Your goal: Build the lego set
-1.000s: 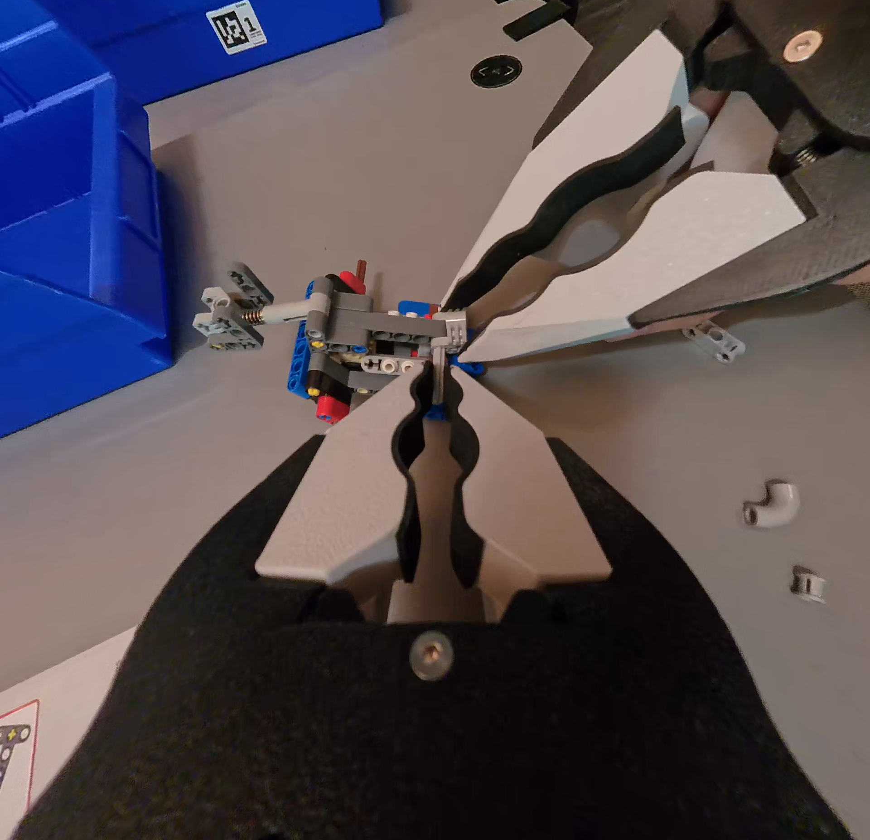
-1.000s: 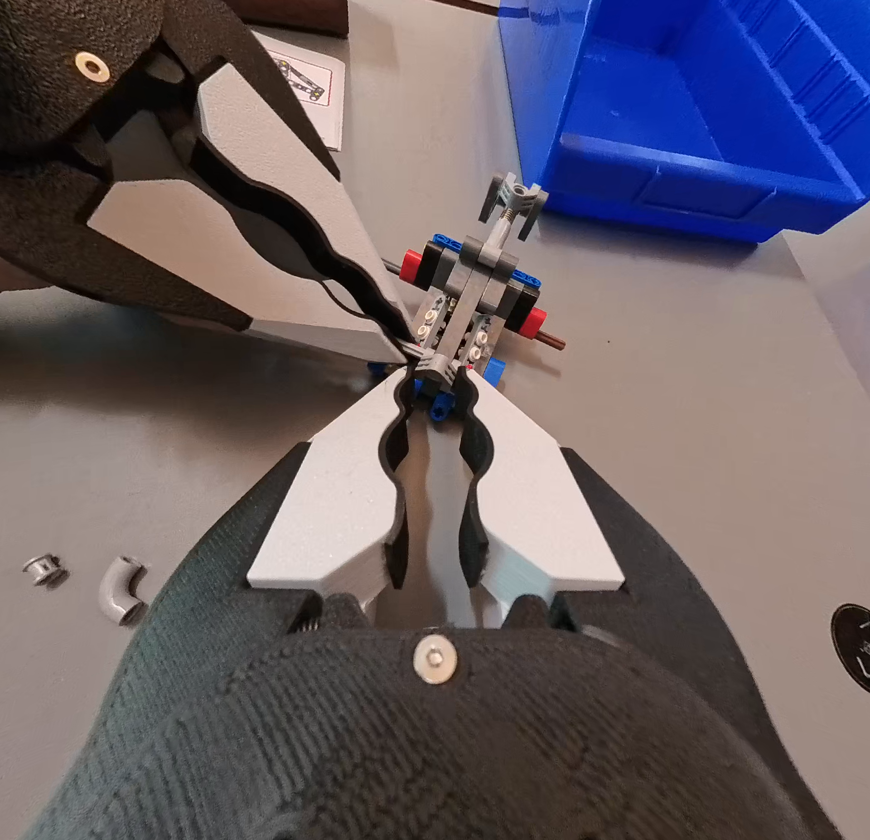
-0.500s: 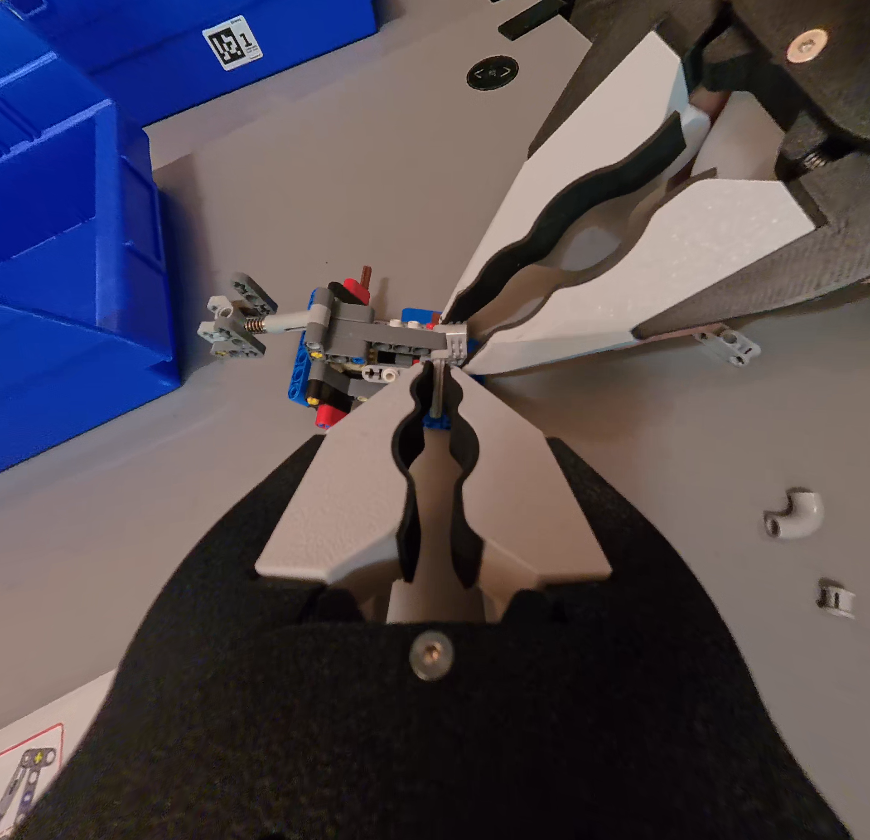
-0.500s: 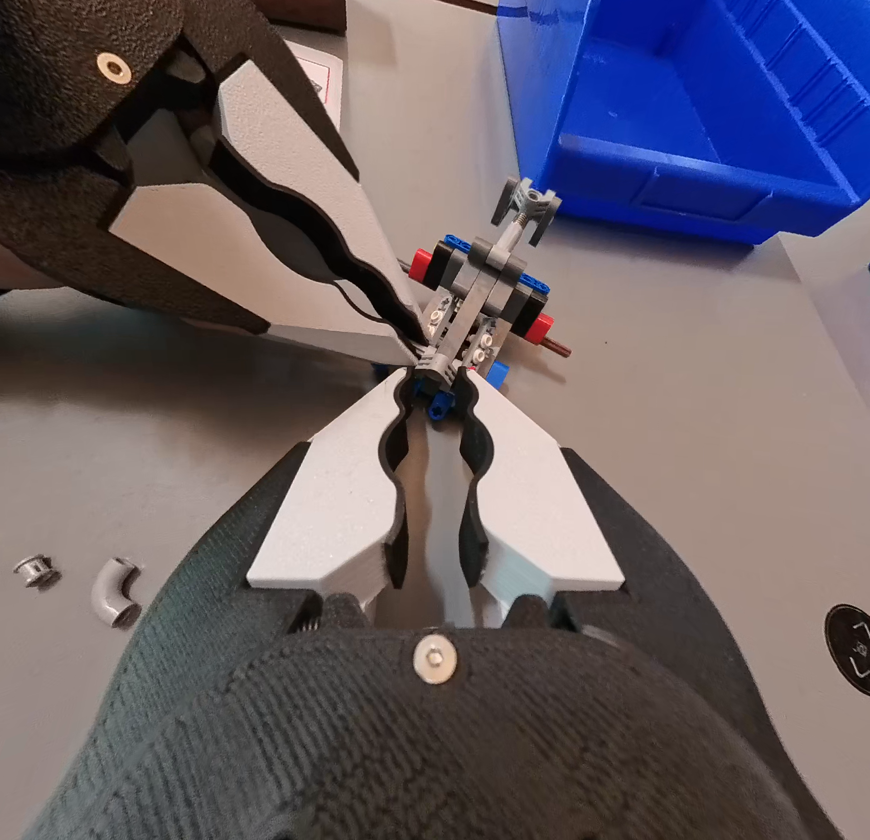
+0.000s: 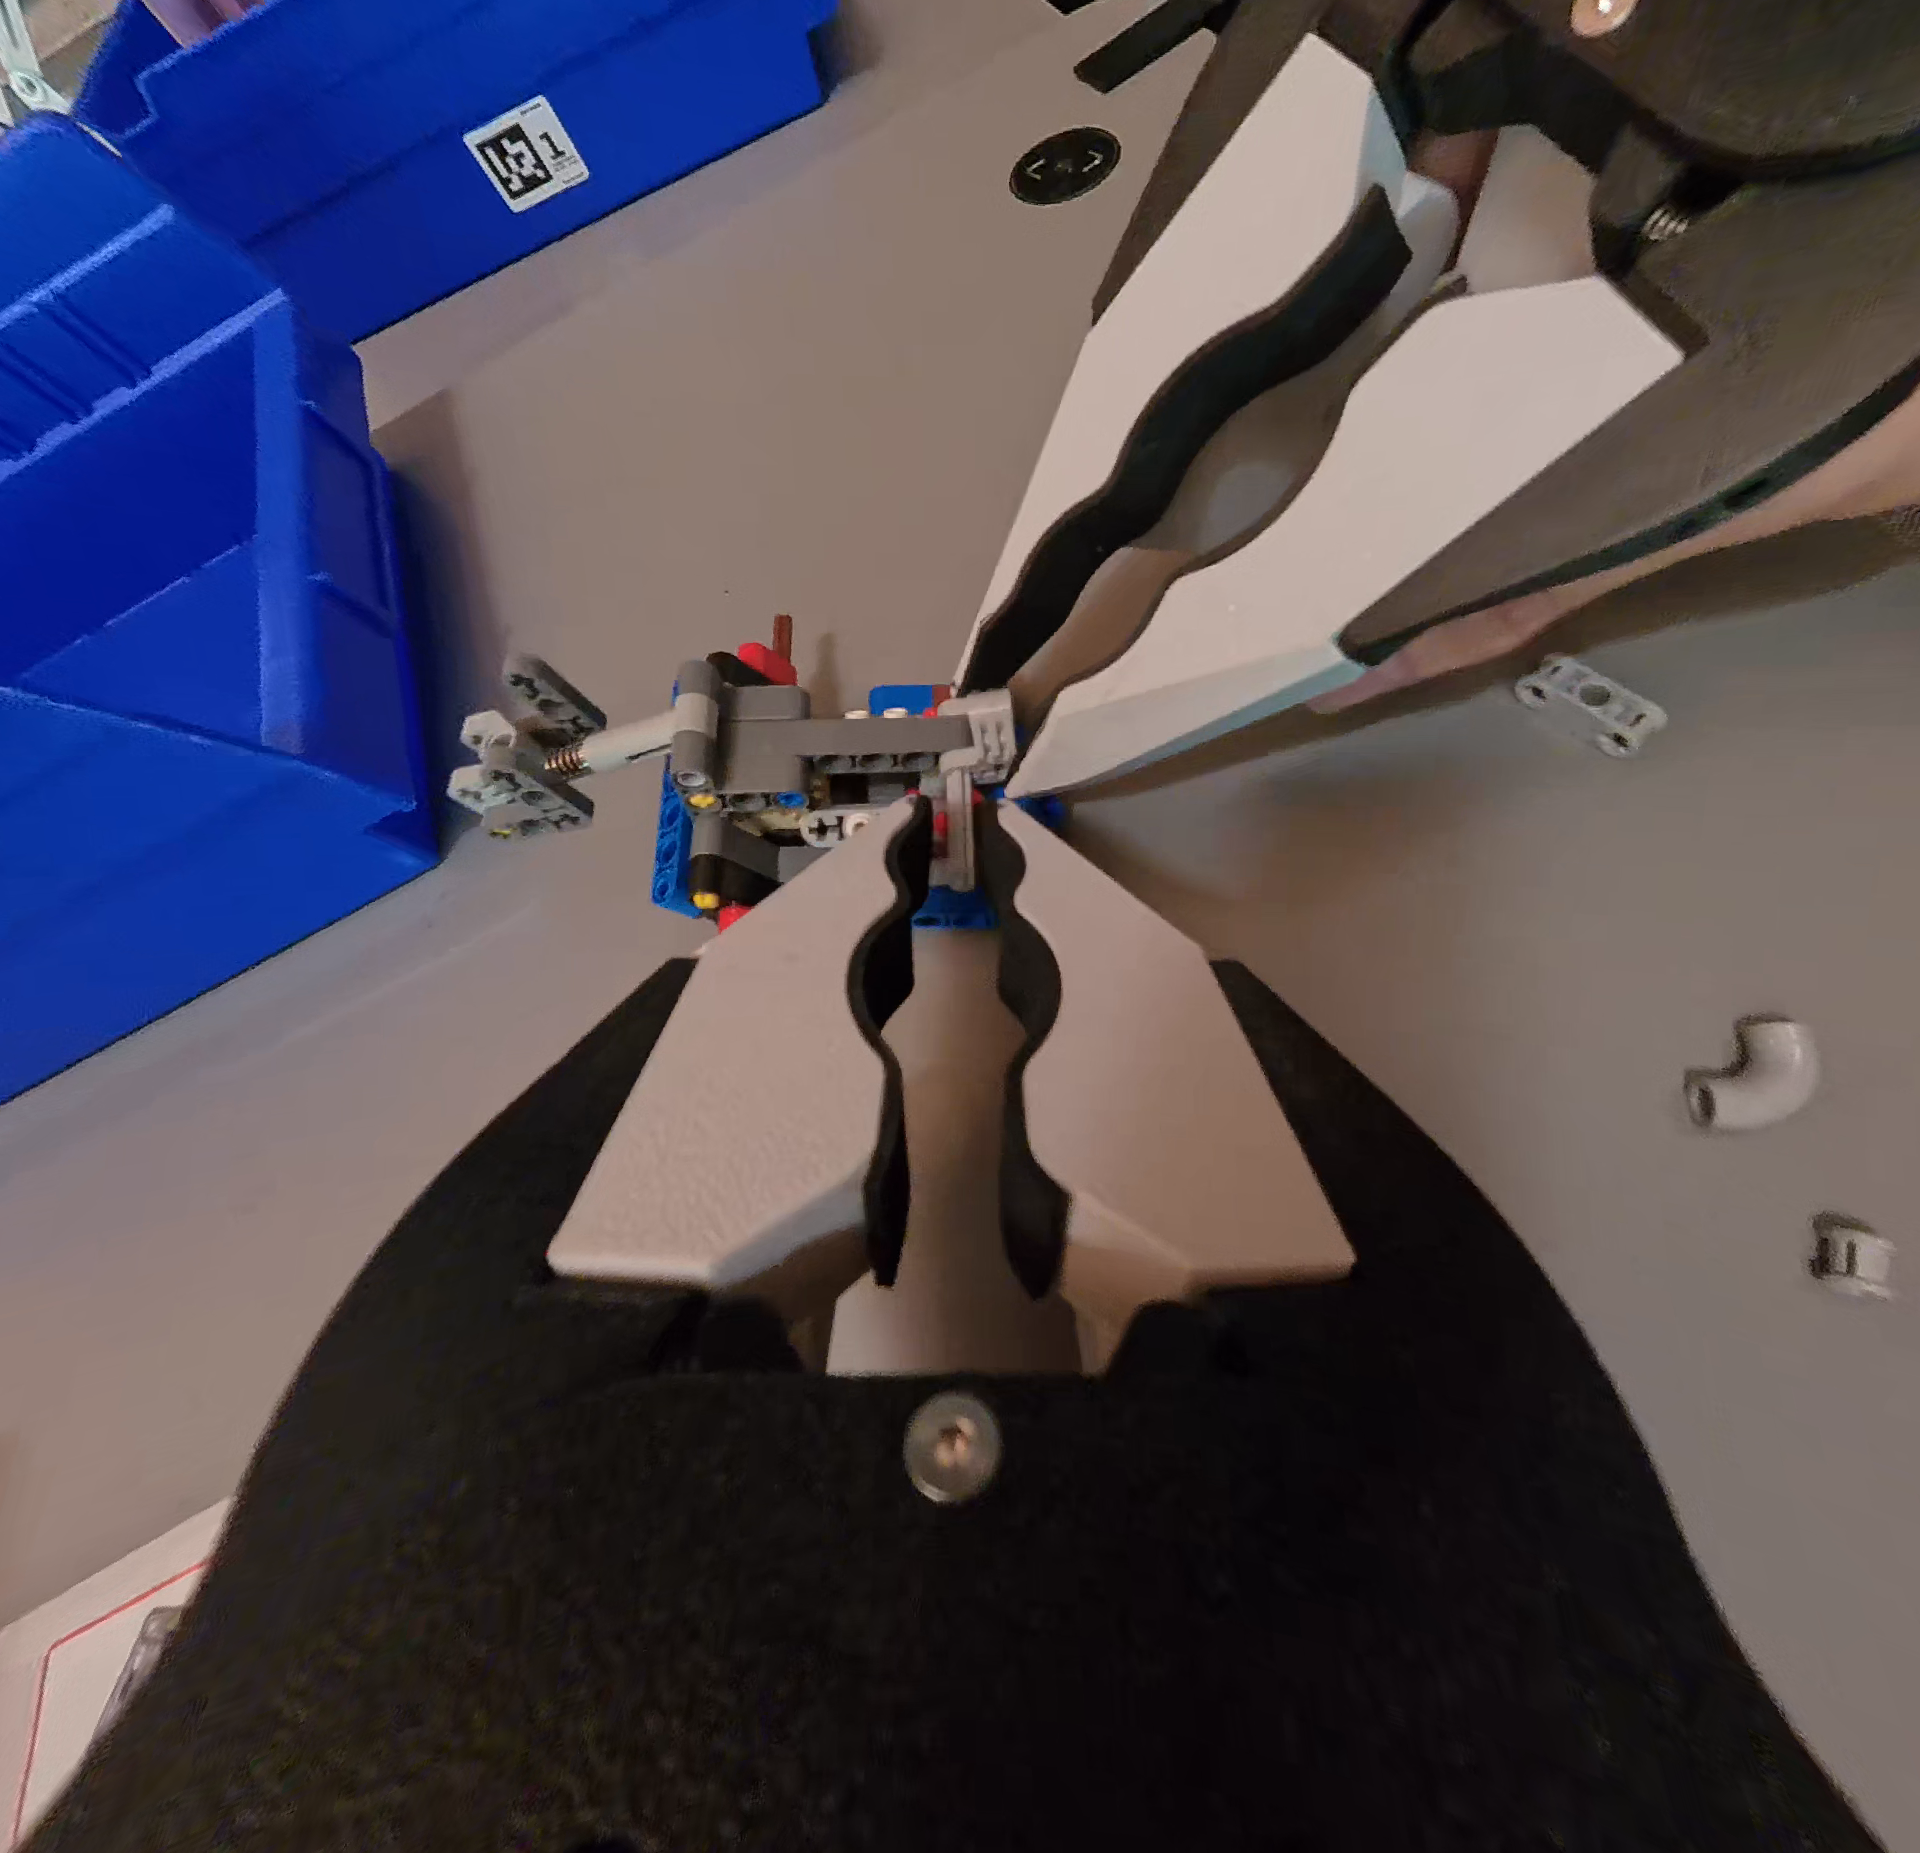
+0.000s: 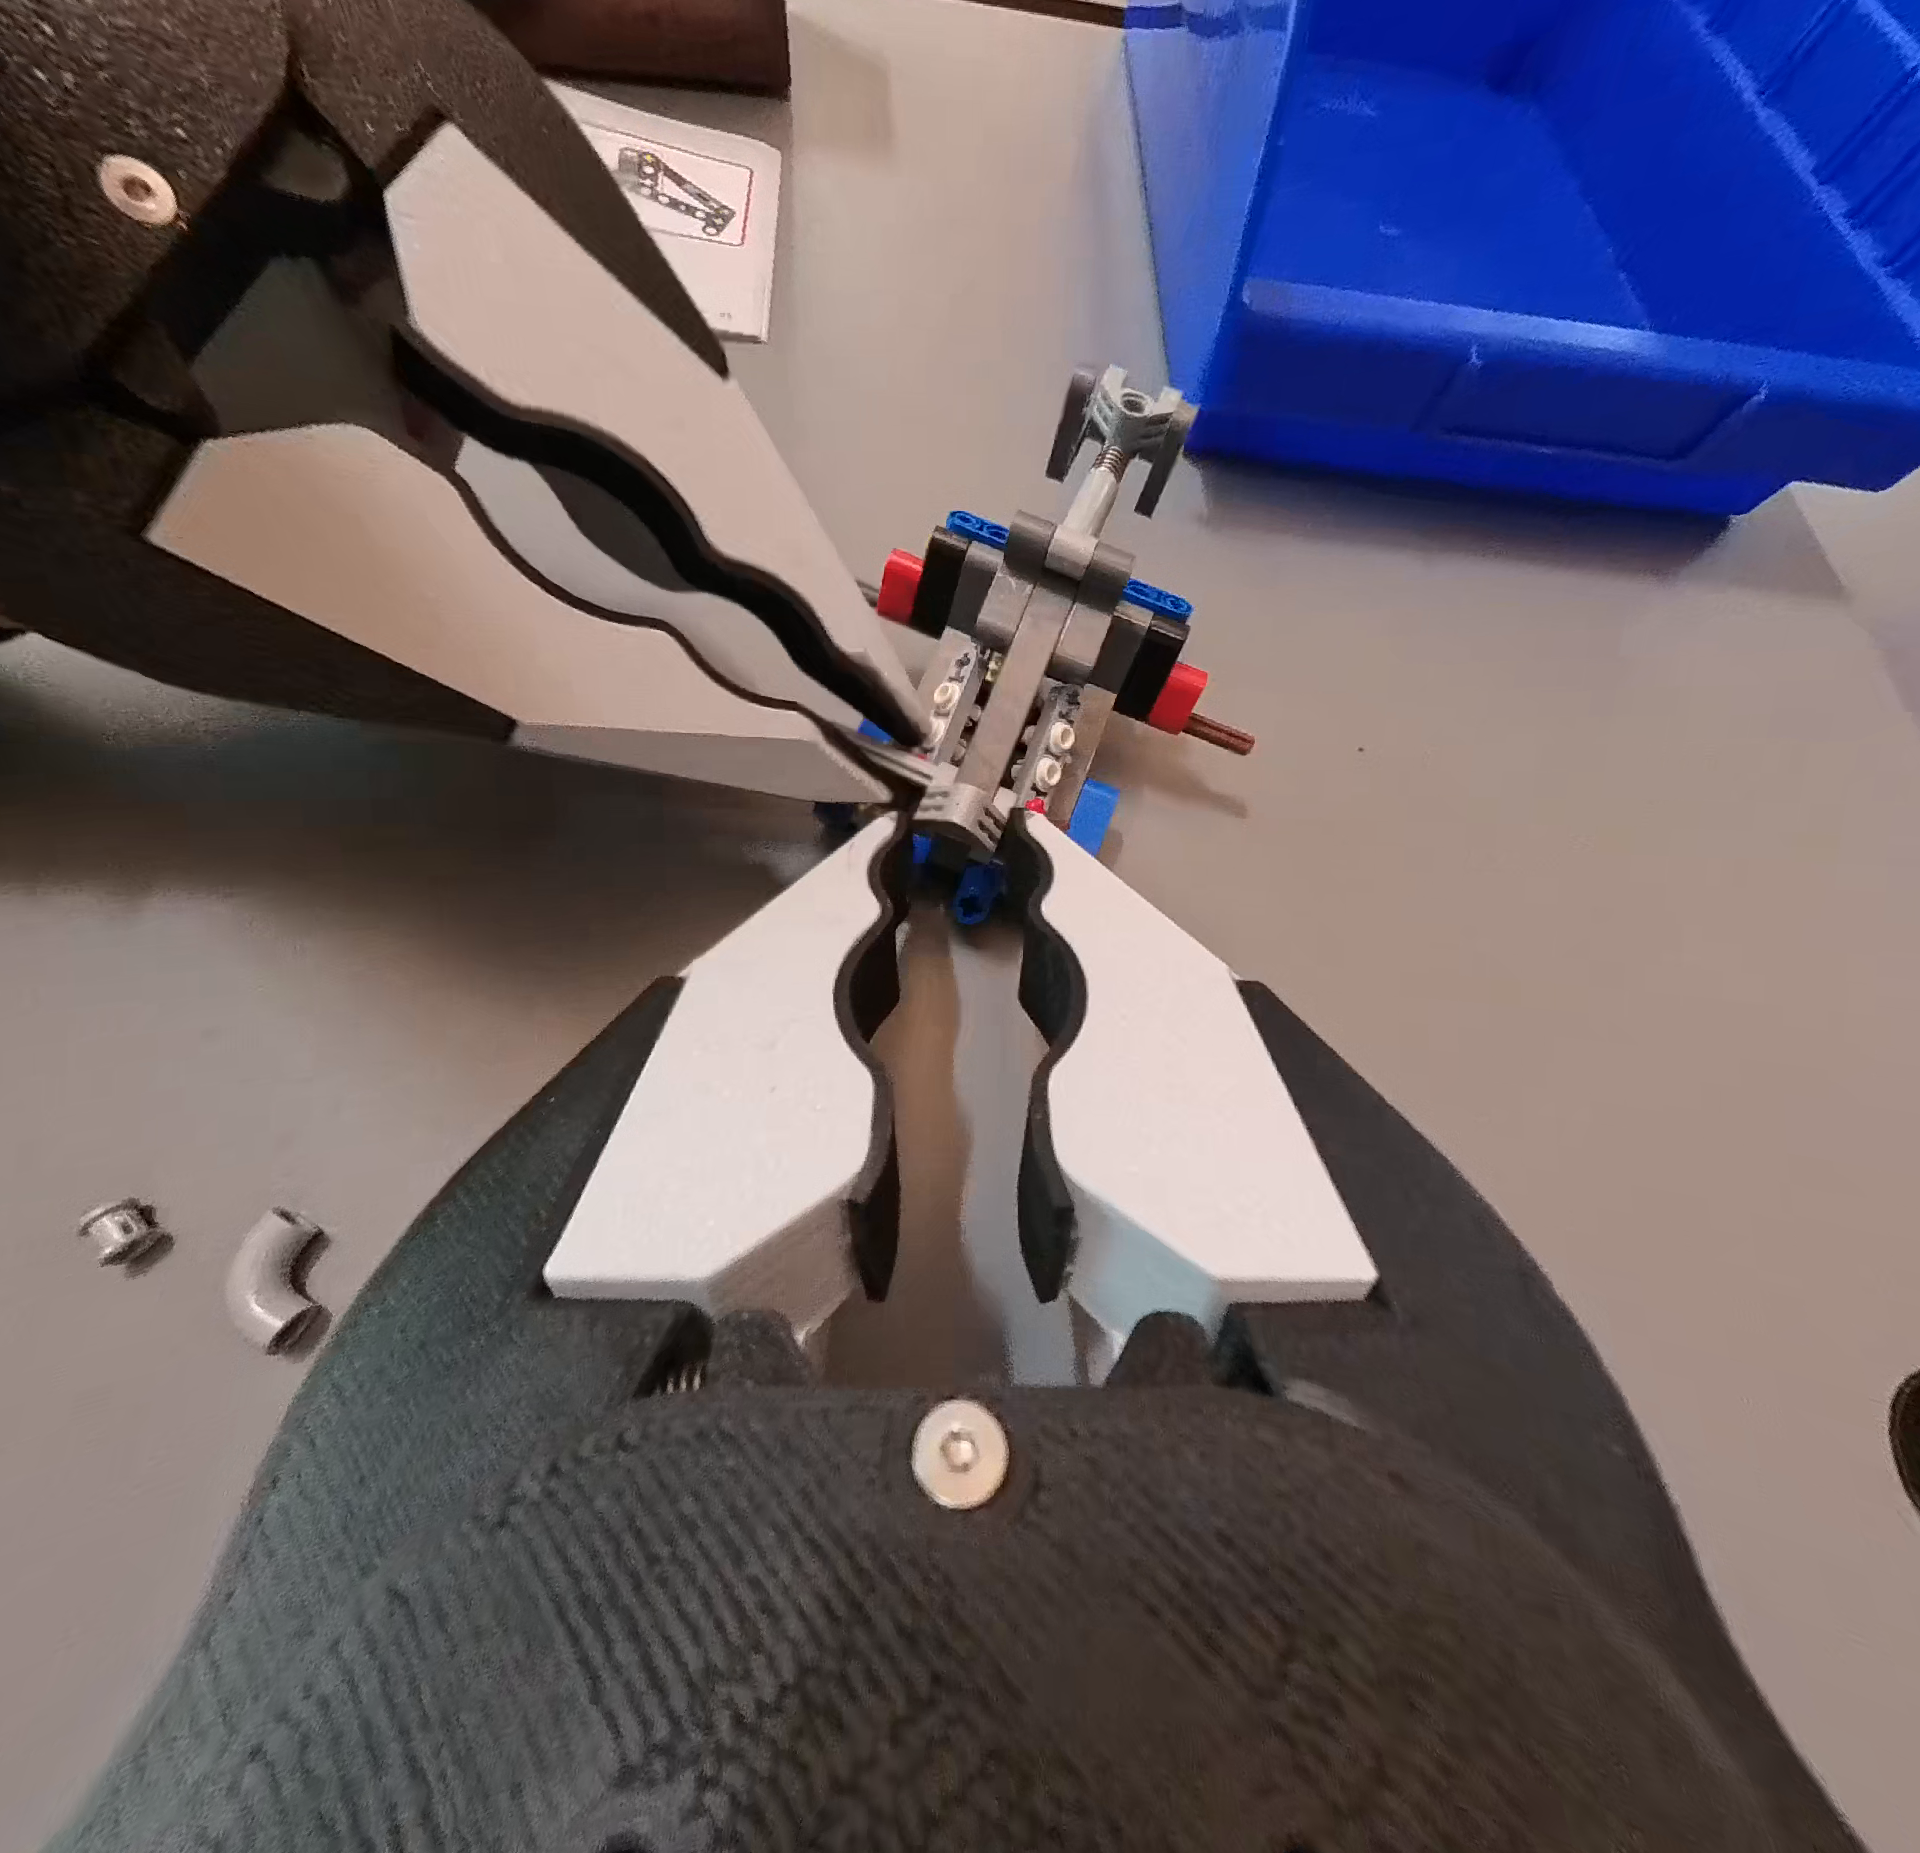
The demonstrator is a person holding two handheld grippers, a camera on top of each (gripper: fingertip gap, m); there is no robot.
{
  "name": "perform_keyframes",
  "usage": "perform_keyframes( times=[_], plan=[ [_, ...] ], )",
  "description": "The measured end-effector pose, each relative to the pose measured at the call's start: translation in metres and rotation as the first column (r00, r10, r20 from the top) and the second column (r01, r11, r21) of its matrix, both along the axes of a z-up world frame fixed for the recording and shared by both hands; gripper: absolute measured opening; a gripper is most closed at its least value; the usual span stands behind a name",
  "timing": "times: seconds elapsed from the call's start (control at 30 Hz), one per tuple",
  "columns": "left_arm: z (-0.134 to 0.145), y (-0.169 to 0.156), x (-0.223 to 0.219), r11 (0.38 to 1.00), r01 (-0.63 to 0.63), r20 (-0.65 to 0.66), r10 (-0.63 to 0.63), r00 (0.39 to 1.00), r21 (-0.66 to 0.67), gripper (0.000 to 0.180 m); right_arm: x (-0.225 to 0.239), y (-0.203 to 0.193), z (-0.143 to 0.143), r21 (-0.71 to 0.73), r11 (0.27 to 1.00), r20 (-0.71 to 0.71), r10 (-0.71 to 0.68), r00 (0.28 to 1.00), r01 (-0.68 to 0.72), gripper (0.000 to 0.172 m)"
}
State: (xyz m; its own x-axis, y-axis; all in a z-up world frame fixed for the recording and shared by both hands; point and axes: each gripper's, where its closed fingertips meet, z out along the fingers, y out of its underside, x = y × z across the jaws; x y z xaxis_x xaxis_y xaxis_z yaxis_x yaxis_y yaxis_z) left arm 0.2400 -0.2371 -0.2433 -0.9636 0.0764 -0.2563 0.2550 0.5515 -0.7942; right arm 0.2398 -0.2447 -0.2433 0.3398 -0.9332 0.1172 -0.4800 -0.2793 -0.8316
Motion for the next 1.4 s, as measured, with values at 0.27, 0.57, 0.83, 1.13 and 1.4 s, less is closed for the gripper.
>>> perform_keyframes(
  times=[0.27, 0.57, 0.83, 1.13, 1.4],
  plan=[
    [-0.001, 0.003, 0.004, 0.999, -0.043, 0.085, 0.044, 0.995, -0.018, 0.001, -0.001, -0.001, 0.006, -0.05, 0.999, 0.06, -0.011, 0.998, 0.014, 0.024],
    [0.006, 0.001, 0.007, 0.998, -0.043, 0.289, 0.053, 0.956, -0.041, 0.001, 0.001, -0.005, 0.006, -0.065, 0.997, 0.07, -0.042, 0.997, 0.046, 0.018],
    [0.006, 0.0, 0.008, 0.994, -0.073, 0.228, 0.089, 0.97, -0.075, 0.001, 0.001, -0.004, 0.005, -0.041, 0.998, 0.053, -0.041, 0.998, 0.043, 0.014],
    [0.005, 0.0, 0.009, 0.993, -0.078, 0.167, 0.092, 0.982, -0.085, 0.001, 0.007, -0.003, 0.002, 0.047, 0.998, -0.001, -0.048, 0.999, 0.048, 0.014],
    [0.002, 0.004, 0.007, 0.994, -0.093, 0.094, 0.098, 0.991, -0.052, 0.002, 0.009, -0.002, -0.001, 0.022, 0.999, -0.012, -0.036, 0.999, 0.037, 0.014]
  ],
)
